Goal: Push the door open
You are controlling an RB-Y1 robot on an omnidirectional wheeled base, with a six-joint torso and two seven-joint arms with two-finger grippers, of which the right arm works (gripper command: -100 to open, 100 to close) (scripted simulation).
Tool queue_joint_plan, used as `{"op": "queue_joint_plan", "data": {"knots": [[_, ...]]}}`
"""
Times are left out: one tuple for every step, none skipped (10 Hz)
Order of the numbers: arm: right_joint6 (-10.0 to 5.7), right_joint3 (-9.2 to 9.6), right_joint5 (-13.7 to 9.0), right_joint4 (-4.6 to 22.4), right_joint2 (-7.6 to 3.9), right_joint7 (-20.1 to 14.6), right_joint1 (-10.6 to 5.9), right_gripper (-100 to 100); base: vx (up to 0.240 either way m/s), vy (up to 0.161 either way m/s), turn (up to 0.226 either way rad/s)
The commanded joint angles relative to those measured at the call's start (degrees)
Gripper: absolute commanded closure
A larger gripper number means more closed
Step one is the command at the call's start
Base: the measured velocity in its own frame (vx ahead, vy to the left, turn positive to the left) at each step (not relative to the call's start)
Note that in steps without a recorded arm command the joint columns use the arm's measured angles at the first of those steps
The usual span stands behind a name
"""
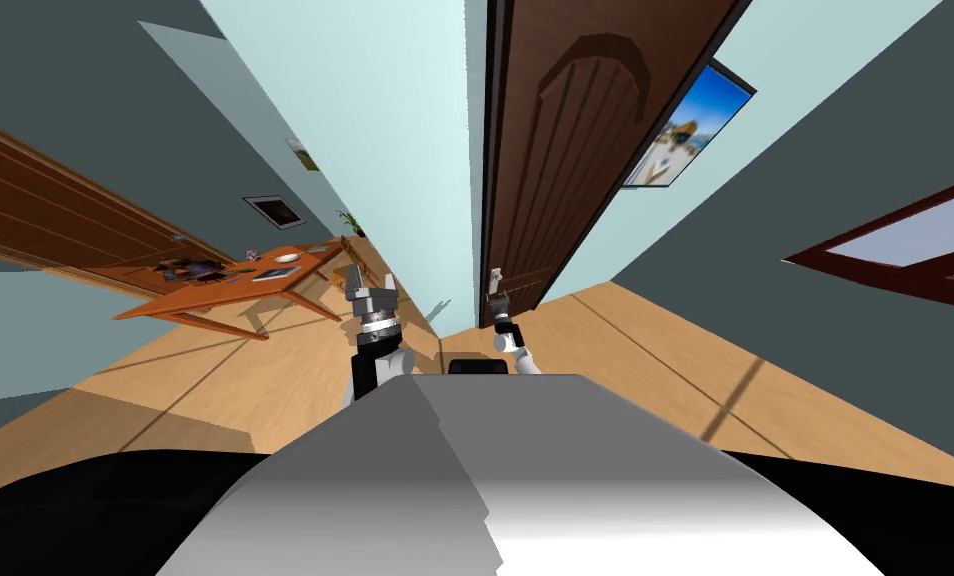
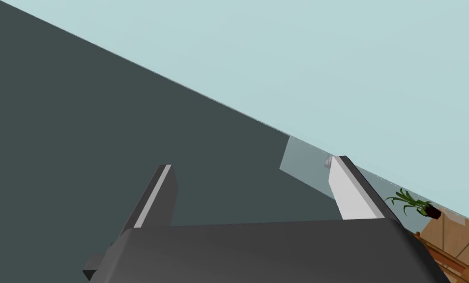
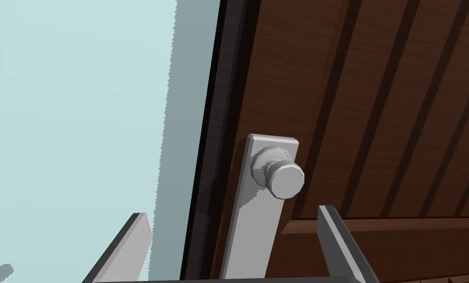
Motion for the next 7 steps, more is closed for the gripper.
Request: {"op": "queue_joint_plan", "data": {"knots": [[0.18,0.65,-1.24,1.38,0.56,-0.76,-0.69,-100,0.052,-0.178,0.123],[0.28,1.05,-1.98,2.27,0.89,-1.21,-1.14,-100,0.066,-0.167,0.131],[0.38,1.44,-2.71,3.13,1.23,-1.64,-1.59,-100,0.080,-0.198,0.164],[0.46,1.76,-3.30,3.83,1.60,-2.00,-1.95,-100,0.083,-0.194,0.161],[0.54,2.08,-3.89,4.54,1.97,-2.35,-2.31,-100,0.065,-0.173,0.134],[0.62,2.39,-4.48,5.24,2.34,-2.71,-2.67,-100,0.037,-0.182,0.130],[0.69,2.71,-5.08,5.94,2.71,-3.06,-3.03,-100,0.025,-0.190,0.109]]}}
